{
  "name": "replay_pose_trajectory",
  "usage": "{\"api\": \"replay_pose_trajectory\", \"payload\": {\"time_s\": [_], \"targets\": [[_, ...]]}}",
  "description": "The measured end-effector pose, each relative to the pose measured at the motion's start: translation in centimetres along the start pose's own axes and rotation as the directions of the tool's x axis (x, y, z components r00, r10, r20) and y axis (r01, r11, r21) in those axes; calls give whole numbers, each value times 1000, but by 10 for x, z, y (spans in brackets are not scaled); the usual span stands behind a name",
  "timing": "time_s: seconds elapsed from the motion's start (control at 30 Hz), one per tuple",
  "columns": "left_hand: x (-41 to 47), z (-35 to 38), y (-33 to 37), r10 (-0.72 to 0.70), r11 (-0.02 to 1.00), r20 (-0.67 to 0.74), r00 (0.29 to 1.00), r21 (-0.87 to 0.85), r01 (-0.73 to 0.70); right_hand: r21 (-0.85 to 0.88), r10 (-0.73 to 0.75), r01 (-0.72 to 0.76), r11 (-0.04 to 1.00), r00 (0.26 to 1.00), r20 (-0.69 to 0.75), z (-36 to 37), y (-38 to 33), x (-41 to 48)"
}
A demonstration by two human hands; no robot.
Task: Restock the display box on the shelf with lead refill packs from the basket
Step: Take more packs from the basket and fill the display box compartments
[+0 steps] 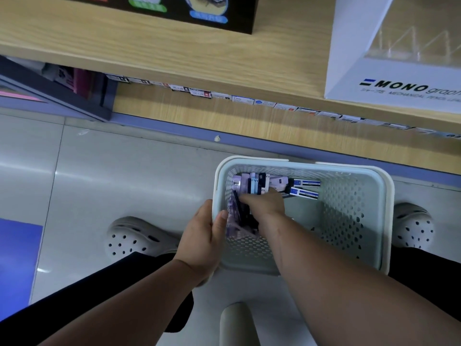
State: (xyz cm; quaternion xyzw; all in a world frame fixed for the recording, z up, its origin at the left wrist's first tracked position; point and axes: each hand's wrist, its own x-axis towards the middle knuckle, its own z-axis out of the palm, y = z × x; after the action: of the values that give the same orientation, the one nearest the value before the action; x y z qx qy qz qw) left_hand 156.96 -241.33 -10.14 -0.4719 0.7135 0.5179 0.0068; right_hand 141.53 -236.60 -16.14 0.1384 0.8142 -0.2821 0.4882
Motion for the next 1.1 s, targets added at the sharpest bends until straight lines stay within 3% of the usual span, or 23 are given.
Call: {"api": "replay_pose_trajectory", "payload": {"time_s": [0.17, 0.37, 0.57, 1.1], "targets": [[0, -1, 0, -6, 1000, 15, 1000, -23, 6, -47, -72, 69, 996, 996, -50, 5, 1, -3], [1, -1, -2, 0, 1000, 20, 1000, -24, 0, -21, 2, -1, 1000, 999, 53, -3, -10, -5], [1, -1, -1, 1, 999, 22, 1000, -33, -1, -5, -29, 29, 1000, 1000, 11, 1, -5, -5], [1, 0, -1, 7, 998, 10, 1000, -56, -7, 8, -30, 30, 1000, 996, 86, -5, -3, -3]]}}
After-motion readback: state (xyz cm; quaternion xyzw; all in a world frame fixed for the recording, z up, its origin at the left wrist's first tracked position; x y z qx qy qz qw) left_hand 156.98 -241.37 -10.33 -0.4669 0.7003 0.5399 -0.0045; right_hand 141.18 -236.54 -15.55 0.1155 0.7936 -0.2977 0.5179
